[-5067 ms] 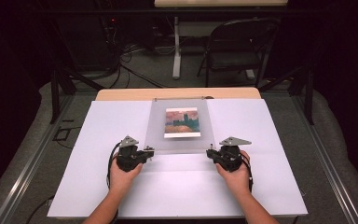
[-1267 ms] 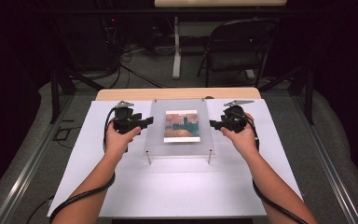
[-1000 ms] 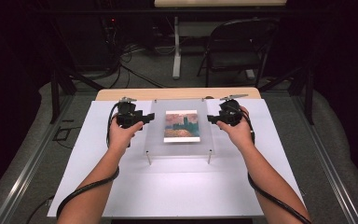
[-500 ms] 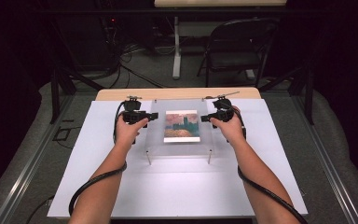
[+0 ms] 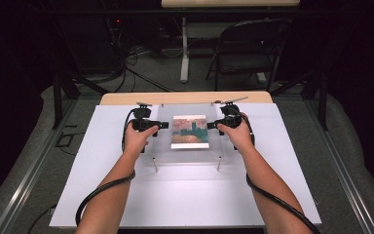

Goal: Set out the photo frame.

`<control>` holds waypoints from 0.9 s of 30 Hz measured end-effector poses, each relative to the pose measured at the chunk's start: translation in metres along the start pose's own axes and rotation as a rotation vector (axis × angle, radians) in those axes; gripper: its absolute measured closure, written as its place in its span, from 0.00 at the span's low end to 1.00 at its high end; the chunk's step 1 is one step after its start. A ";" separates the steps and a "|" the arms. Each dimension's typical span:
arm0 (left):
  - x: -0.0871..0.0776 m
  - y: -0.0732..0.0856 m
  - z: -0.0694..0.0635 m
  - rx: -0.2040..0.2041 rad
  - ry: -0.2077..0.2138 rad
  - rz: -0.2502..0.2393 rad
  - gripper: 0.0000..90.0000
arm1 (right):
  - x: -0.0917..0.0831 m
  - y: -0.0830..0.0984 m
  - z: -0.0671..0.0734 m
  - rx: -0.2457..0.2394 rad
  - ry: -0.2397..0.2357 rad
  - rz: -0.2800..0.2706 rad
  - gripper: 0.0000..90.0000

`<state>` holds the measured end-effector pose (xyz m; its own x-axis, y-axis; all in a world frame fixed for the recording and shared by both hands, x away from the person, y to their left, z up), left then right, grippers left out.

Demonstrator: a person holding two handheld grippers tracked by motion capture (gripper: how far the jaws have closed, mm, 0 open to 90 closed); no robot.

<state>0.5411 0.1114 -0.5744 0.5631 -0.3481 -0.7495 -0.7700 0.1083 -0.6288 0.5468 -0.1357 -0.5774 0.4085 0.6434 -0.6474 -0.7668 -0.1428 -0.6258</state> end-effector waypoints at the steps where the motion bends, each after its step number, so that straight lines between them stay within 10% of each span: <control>1: 0.000 0.000 0.000 -0.004 0.003 0.001 0.37 | 0.001 0.001 0.000 0.000 -0.001 0.001 0.41; 27: 0.008 0.011 0.015 -0.085 0.002 0.061 0.34 | 0.007 0.008 -0.004 0.075 -0.047 0.002 0.31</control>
<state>0.5416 0.1236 -0.5900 0.5139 -0.3451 -0.7854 -0.8256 0.0497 -0.5621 0.5454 -0.1352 -0.5884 0.3846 0.6778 -0.6266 -0.8035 -0.0883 -0.5887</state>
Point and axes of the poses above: each handheld gripper's, and its own axes: x roughly forward along the jaws, y roughly out of its underside, z roughly to its left, the point moved 8 cm from there along x, roughly forward along the jaws, and after that the axes turned 11 degrees about -y, right-handed, at the moved point
